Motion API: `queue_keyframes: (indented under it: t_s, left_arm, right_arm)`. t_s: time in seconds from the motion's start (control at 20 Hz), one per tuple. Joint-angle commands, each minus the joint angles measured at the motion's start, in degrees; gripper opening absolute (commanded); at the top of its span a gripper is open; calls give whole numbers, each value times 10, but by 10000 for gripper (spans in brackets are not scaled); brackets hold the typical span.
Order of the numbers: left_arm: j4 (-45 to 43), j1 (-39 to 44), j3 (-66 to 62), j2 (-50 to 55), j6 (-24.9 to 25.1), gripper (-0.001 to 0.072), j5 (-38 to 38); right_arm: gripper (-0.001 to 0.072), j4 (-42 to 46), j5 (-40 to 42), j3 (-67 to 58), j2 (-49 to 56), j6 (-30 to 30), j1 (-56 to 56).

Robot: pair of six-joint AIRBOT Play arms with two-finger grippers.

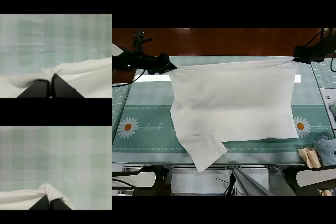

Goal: Fold the shirts.

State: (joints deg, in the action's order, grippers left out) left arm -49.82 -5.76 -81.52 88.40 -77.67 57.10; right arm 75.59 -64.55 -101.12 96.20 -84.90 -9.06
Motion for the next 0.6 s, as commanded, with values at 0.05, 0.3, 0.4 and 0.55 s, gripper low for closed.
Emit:
queue_keyframes:
  t_s: [0.05, 0.3, 0.4, 0.55]
  left_arm:
    - [21, 27, 0, 64, 1, 27, -108]
    - [23, 48, 0, 105, 36, 28, -116]
    - [38, 47, -1, 103, 35, 27, -98]
    - [44, 39, -32, 102, 35, 26, 31]
  right_arm:
    - [34, -6, 90, -1, 71, 1, 0]
    - [34, -5, 77, -1, 99, 1, 0]
    - [34, -7, 58, -1, 94, 0, 0]
    - [34, 0, -33, -1, 74, 1, -1]
